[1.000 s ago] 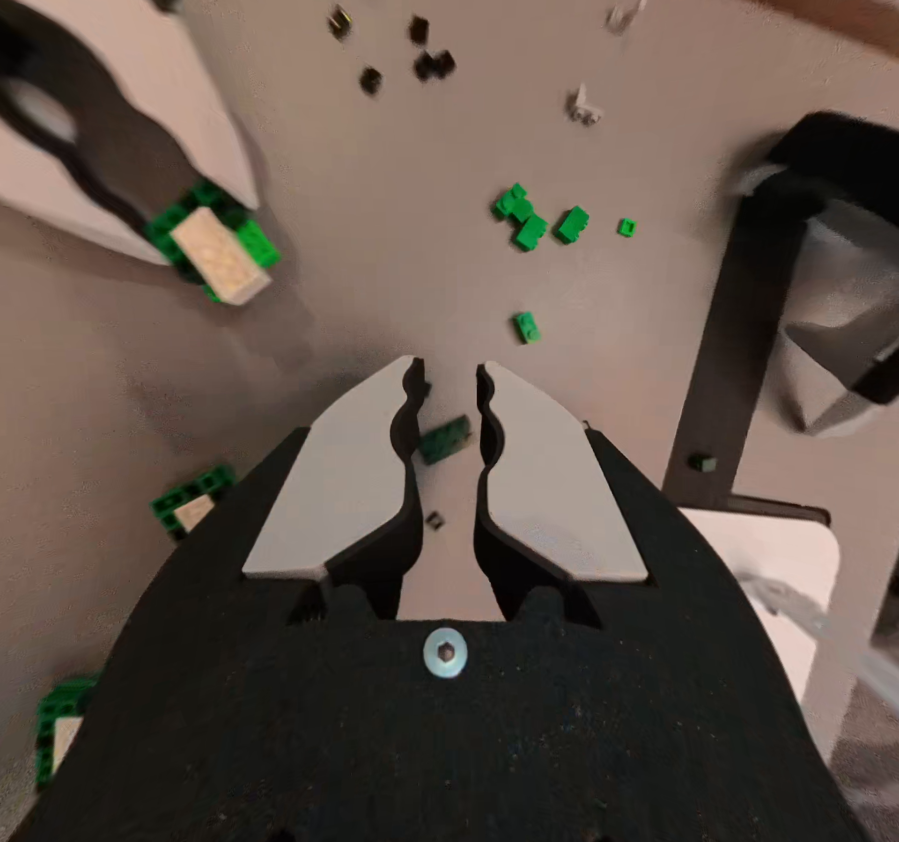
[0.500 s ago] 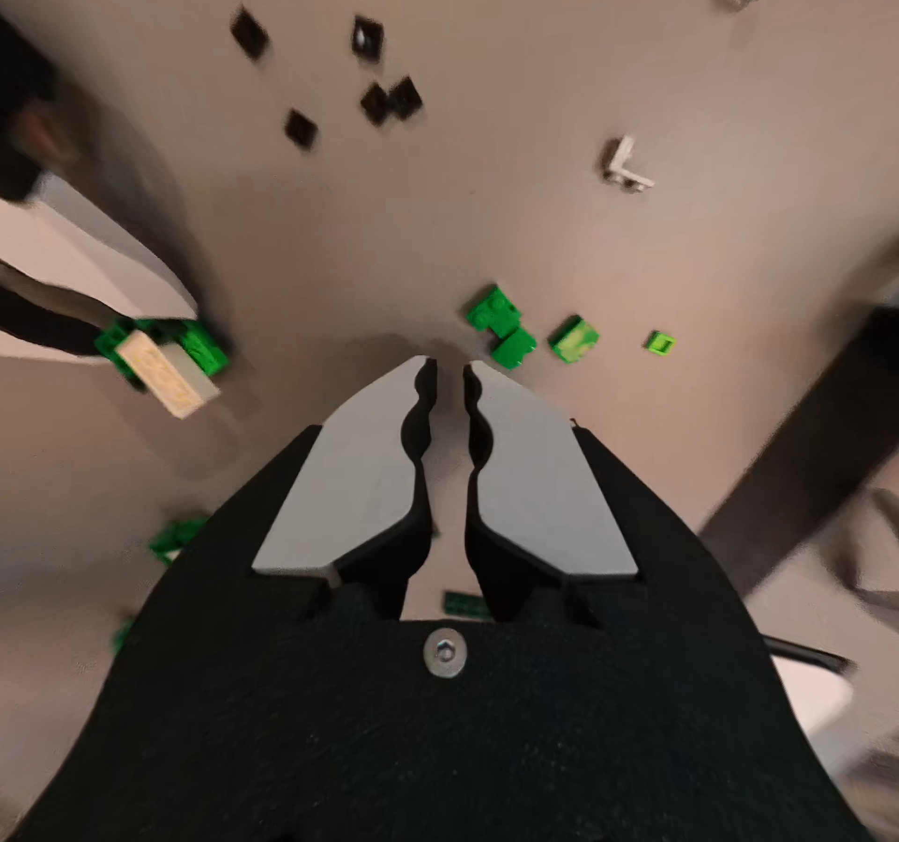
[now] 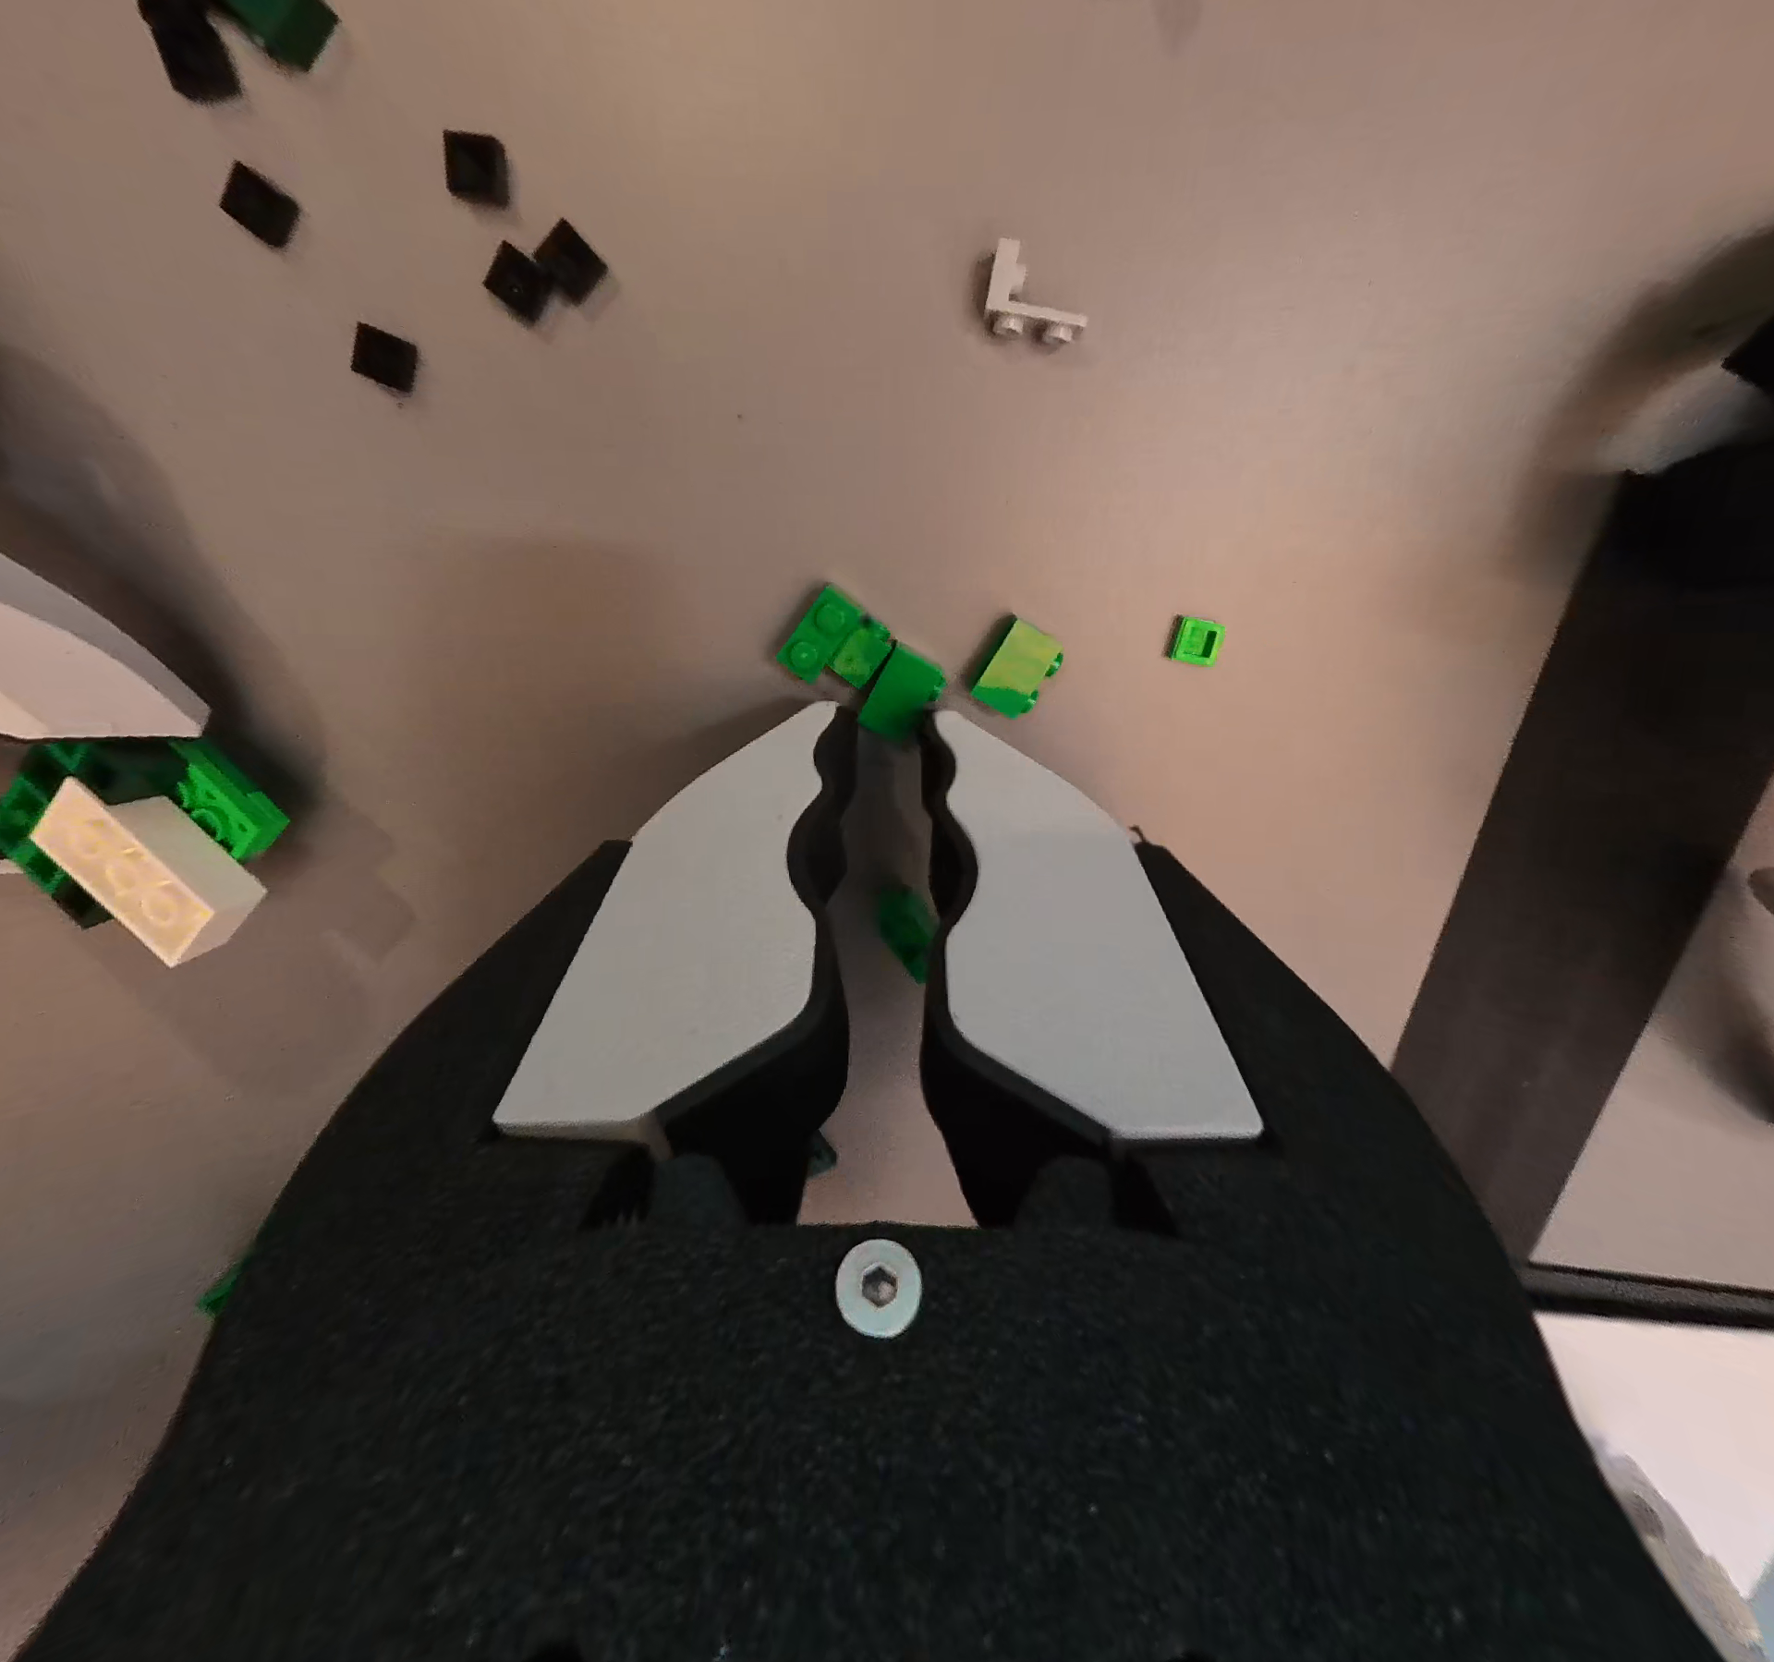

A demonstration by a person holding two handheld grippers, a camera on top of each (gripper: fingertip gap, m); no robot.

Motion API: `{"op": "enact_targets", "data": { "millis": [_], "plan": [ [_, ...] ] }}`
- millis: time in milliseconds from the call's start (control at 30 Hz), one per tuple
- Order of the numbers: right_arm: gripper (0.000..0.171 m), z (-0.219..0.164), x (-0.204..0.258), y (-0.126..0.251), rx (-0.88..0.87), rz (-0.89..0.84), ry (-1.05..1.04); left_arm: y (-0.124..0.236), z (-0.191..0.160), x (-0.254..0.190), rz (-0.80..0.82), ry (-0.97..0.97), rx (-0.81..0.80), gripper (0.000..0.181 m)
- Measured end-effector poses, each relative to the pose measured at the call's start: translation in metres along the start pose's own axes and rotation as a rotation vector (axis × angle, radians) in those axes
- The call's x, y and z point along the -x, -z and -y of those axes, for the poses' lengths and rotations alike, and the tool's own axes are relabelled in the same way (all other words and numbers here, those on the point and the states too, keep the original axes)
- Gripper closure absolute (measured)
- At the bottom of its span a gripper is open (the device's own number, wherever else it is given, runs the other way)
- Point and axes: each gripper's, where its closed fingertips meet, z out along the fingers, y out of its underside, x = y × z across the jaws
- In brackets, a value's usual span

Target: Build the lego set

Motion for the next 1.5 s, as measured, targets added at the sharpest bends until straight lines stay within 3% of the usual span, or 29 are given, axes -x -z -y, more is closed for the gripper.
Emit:
{"op": "enact_targets", "data": {
  "millis": [33, 133, 267, 433, 533, 633, 700, 800, 933, 1167, 1267, 1333, 1433, 1500],
  "plan": [
    [0.159, 0.000, 0.001, 0.000, -0.009, -0.002, 0.009, 0.000, 0.001, 0.000, 0.000, 0.000, -0.004, 0.147],
    [0.159, -0.002, 0.009, 0.011, -0.093, -0.064, 0.089, 0.001, 0.004, 0.000, 0.001, -0.011, -0.030, 0.147],
    [0.159, -0.013, 0.052, 0.059, -0.363, -0.170, 0.182, 0.009, 0.011, 0.005, 0.020, -0.017, -0.095, 0.147],
    [0.159, -0.077, 0.140, 0.132, -0.654, -0.282, 0.123, 0.010, 0.047, -0.015, -0.029, -0.079, -0.252, 0.147],
    [0.159, -0.137, 0.186, 0.153, -0.737, -0.374, 0.034, 0.001, 0.089, -0.060, -0.163, -0.143, -0.410, 0.147],
    [0.159, -0.211, 0.216, 0.147, -0.636, -0.440, -0.061, -0.006, 0.127, -0.126, -0.377, -0.177, -0.570, 0.147],
    [0.159, -0.250, 0.235, 0.137, -0.565, -0.447, -0.098, -0.020, 0.131, -0.166, -0.472, -0.231, -0.542, 0.147],
    [0.159, -0.279, 0.252, 0.131, -0.605, -0.452, -0.142, -0.048, 0.106, -0.220, -0.581, -0.393, -0.348, 0.147],
    [0.159, -0.302, 0.260, 0.123, -0.717, -0.390, -0.246, -0.070, 0.071, -0.255, -0.586, -0.612, -0.104, 0.147],
    [0.159, -0.297, 0.266, 0.118, -0.782, -0.267, -0.277, -0.081, 0.049, -0.259, -0.631, -0.512, 0.080, 0.146],
    [0.159, -0.290, 0.273, 0.113, -0.789, -0.201, -0.264, -0.080, 0.054, -0.256, -0.629, -0.495, 0.042, 0.123],
    [0.159, -0.283, 0.283, 0.112, -0.817, -0.110, -0.260, -0.073, 0.067, -0.263, -0.610, -0.605, -0.092, 0.110],
    [0.159, -0.269, 0.305, 0.115, -0.869, 0.080, -0.251, -0.059, 0.083, -0.292, -0.552, -0.848, -0.332, 0.110],
    [0.159, -0.263, 0.315, 0.116, -0.888, 0.159, -0.234, -0.056, 0.081, -0.308, -0.509, -0.989, -0.373, 0.119]
  ]
}}
